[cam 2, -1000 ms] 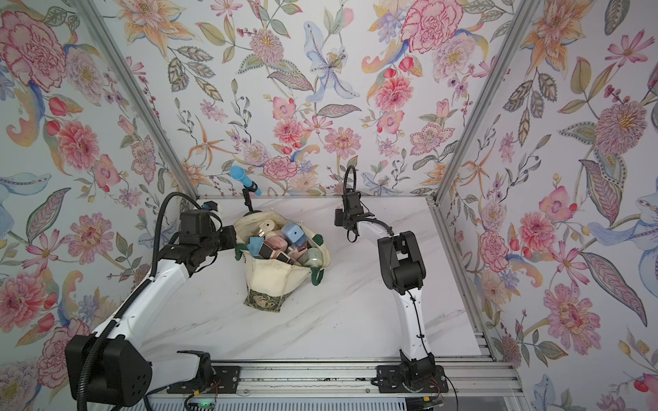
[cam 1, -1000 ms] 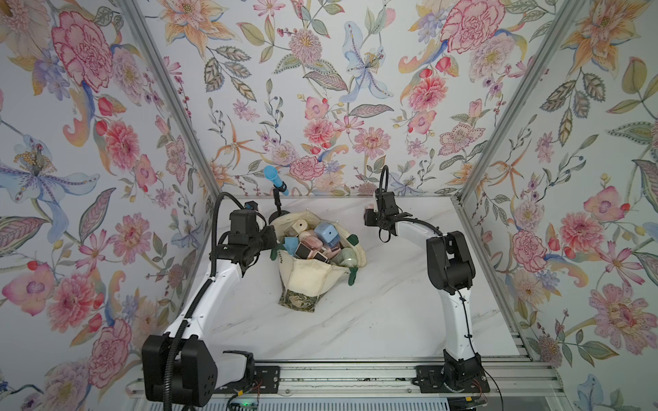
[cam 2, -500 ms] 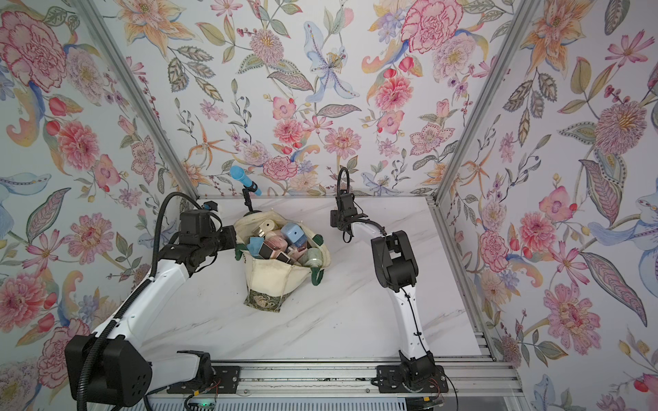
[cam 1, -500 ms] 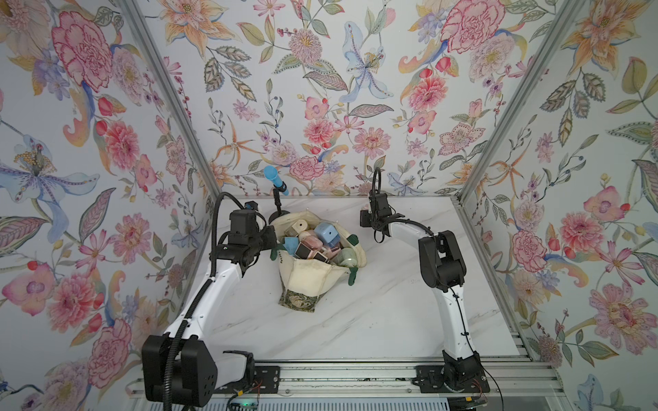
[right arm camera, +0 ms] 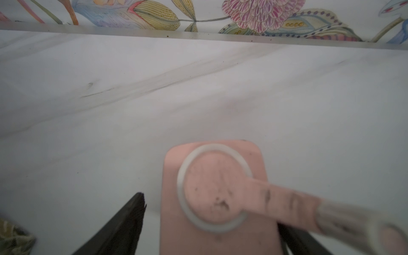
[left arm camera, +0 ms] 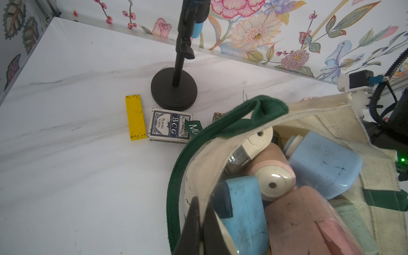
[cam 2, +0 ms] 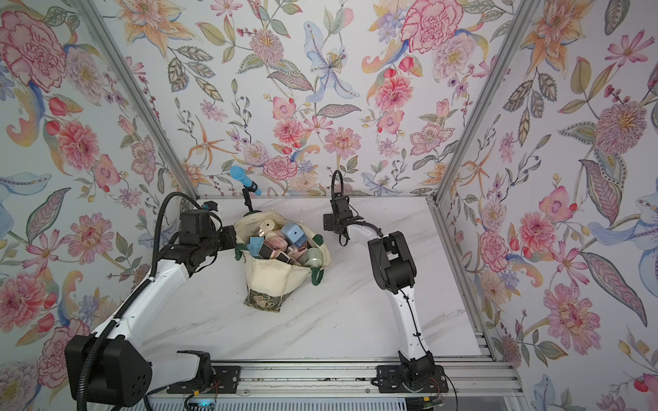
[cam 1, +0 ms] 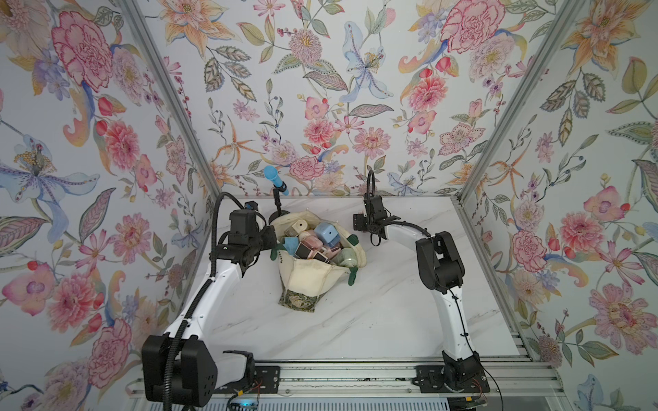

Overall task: Take out the pencil sharpeners from the tote bags
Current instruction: Place the pencil sharpener at the center of the board, then adjust the canvas bag at the center of the board.

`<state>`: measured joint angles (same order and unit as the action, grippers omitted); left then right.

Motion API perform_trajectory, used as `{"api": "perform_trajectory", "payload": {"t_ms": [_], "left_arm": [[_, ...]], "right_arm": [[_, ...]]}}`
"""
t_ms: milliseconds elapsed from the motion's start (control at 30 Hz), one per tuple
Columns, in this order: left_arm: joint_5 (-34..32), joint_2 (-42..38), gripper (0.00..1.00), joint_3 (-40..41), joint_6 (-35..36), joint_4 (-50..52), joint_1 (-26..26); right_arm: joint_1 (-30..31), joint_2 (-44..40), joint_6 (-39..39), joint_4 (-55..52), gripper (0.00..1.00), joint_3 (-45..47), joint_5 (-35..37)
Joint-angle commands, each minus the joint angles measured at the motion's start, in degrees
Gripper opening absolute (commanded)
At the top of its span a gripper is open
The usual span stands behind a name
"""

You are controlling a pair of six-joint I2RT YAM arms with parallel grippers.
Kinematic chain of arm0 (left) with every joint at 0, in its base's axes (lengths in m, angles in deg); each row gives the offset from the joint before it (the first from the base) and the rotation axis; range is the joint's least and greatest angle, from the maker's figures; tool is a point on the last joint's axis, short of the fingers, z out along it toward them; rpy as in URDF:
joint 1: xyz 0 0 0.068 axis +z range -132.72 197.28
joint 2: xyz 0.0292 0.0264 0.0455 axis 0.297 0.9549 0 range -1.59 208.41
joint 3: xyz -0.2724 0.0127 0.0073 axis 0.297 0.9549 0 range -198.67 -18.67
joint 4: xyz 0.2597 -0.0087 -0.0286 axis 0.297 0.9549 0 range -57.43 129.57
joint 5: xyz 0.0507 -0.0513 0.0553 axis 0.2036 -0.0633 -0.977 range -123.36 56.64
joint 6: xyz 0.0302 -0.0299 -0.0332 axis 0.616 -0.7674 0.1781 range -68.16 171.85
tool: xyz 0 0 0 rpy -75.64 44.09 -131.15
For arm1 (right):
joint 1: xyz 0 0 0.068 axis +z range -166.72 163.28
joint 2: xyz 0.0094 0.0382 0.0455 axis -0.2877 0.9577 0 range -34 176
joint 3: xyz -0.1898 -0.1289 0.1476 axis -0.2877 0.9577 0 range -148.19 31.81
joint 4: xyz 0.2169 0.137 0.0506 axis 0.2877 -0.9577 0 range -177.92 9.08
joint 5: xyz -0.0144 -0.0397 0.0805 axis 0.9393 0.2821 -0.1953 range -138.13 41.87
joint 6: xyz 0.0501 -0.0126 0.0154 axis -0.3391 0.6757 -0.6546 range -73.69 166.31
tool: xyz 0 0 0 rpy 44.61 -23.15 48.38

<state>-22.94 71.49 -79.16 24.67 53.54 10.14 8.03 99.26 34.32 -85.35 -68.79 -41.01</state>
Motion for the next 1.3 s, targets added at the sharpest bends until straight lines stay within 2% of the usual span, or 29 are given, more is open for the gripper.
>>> {"api": "perform_trajectory", "payload": {"t_ms": [0,400,533,800,933,1067,1267], "left_arm": [[-0.18,-2.24,0.00,0.21,1.49,0.45,-0.57],[-0.33,-2.16,0.00,0.33,1.54,0.51,-0.53],[-0.22,-1.93,0.00,0.65,1.37,0.16,-0.50],[0.40,-1.34,0.00,0.37,1.51,0.46,-0.51],[0.96,-1.77,0.00,0.46,1.51,0.11,-0.51],[0.88,-2.28,0.00,0.68,2.05,-0.03,-0.53],[1.35,-2.39,0.00,0.95,2.27,-0.41,-0.52]], "right_arm": [[0.30,-7.53,-1.11,0.18,0.84,3.34,1.00],[0.56,-32.17,-5.35,5.03,0.88,22.91,0.76],[1.58,-39.84,-7.35,7.61,0.84,28.47,-4.04],[8.02,-43.55,-3.33,-1.56,0.81,26.38,-14.94],[11.27,-45.00,-2.91,-1.72,0.79,31.93,-17.60],[13.84,-46.91,-4.03,-1.02,0.77,36.38,-15.88],[12.80,-50.96,-5.91,-1.11,0.77,42.03,-6.38]]}}
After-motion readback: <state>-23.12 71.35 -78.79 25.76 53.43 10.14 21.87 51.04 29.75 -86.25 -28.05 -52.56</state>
